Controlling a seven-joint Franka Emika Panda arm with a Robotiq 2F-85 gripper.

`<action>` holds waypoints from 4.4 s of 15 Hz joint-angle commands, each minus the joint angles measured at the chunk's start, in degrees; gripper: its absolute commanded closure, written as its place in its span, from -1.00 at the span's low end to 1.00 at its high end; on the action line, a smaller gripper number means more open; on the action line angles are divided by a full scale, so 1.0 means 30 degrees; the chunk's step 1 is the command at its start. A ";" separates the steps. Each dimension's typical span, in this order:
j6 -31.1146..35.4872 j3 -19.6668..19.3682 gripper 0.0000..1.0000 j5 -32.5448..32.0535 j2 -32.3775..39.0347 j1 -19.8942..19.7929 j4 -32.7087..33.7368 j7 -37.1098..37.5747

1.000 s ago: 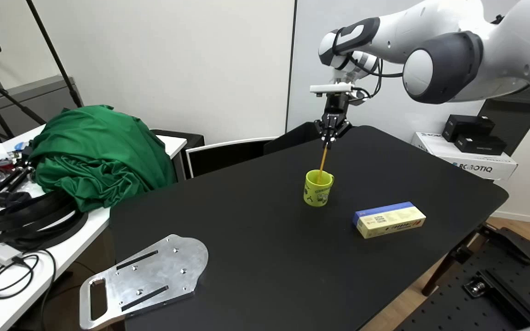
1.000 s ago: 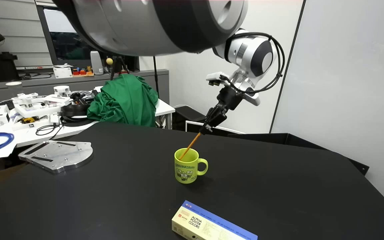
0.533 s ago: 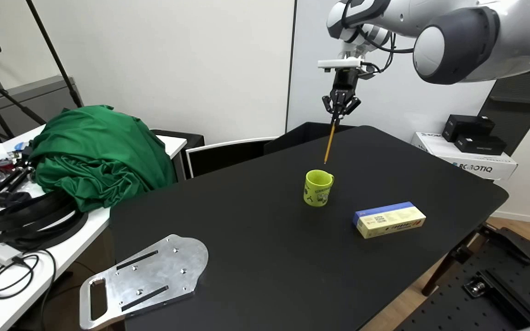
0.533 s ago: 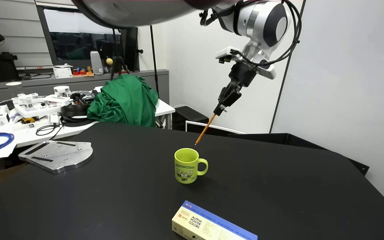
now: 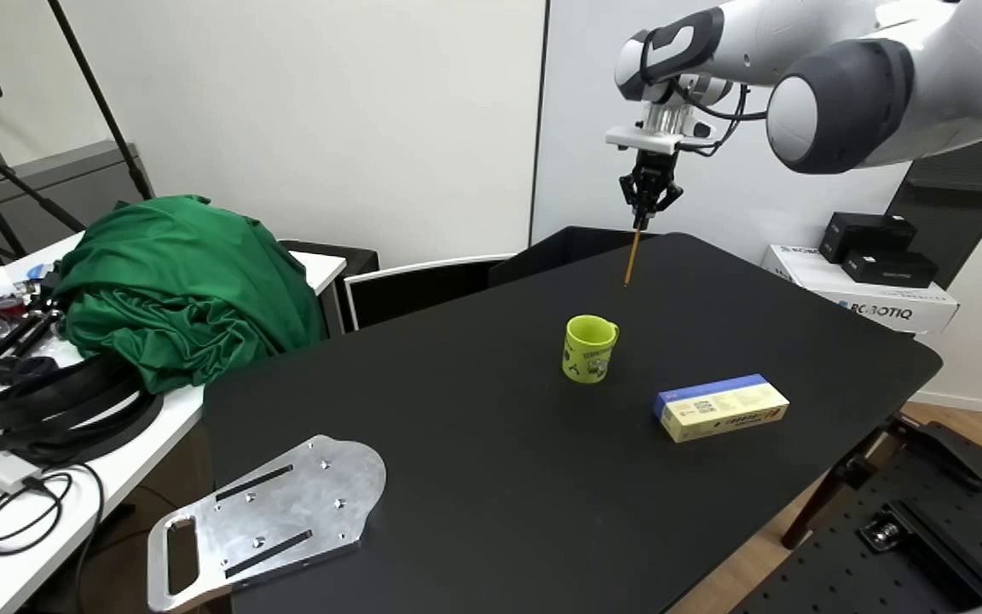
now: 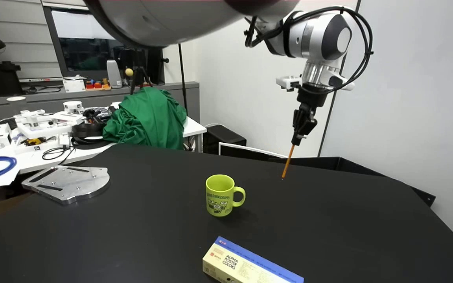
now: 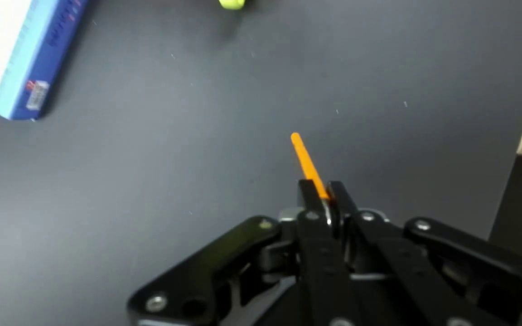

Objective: Put the Allen key on the table

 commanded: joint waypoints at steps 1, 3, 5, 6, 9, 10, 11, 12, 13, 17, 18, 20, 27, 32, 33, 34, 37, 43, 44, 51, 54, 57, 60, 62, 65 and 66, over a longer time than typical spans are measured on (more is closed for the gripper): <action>0.4456 -0.0731 0.95 -0.0569 0.0896 0.0498 -0.0450 0.0240; 0.7955 -0.0996 0.95 -0.0821 0.1539 0.0813 -0.0926 0.0230; 1.1374 -0.1407 0.95 -0.1239 0.2132 0.1278 -0.1613 0.0312; 1.2676 -0.1606 0.95 -0.1375 0.2333 0.1522 -0.2030 0.0468; 1.6383 -0.2358 0.95 -0.1728 0.2740 0.2366 -0.3430 0.0736; 1.7249 -0.2712 0.95 -0.1873 0.2759 0.2692 -0.3934 0.0835; 1.8035 -0.3072 0.95 -0.1985 0.2765 0.3019 -0.4430 0.0927; 1.8714 -0.3426 0.95 -0.2000 0.2765 0.3334 -0.4924 0.0979; 1.9246 -0.3751 0.95 -0.1965 0.2732 0.3663 -0.5440 0.1021; 1.9590 -0.4506 0.95 -0.1638 0.2438 0.4741 -0.7262 0.1099; 1.8939 -0.4416 0.95 -0.1531 0.2284 0.4889 -0.7602 0.1013; 1.7682 -0.4176 0.95 -0.1351 0.2149 0.5041 -0.8003 0.0846; 0.9999 -0.3299 0.95 -0.0697 0.1924 0.4634 -0.7136 0.0467; 0.4790 -0.1357 0.95 -0.1428 0.1537 0.3237 -0.5839 0.1591; 0.4157 -0.1023 0.95 -0.1404 0.1527 0.2985 -0.5594 0.1757; 0.3783 -0.0714 0.95 -0.1292 0.1544 0.2718 -0.5383 0.1844; 0.3272 -0.0960 0.95 0.0082 0.1633 0.2667 -0.5242 0.1655; 0.3476 -0.0811 0.95 0.1250 0.1871 0.2362 -0.5282 0.1383; 0.3536 -0.0810 0.95 0.1343 0.1927 0.2330 -0.5276 0.1356; 0.3768 -0.0909 0.95 0.1588 0.2584 0.2103 -0.5107 0.1269; 0.3599 -0.0930 0.30 0.1543 0.2325 0.2127 -0.5219 0.1197; 0.3320 -0.0775 -0.07 0.1774 0.1226 0.2344 -0.5709 0.0900; 0.3268 -0.0602 -0.48 0.1984 -0.0465 0.2630 -0.6512 0.0281; 0.3311 -0.0542 -0.75 0.1998 -0.1578 0.2837 -0.7067 -0.0151; 0.3371 -0.0644 -0.65 0.1780 -0.1132 0.2881 -0.6164 -0.0091; 0.3298 -0.0634 -0.81 0.1780 -0.1590 0.2950 -0.6464 -0.0264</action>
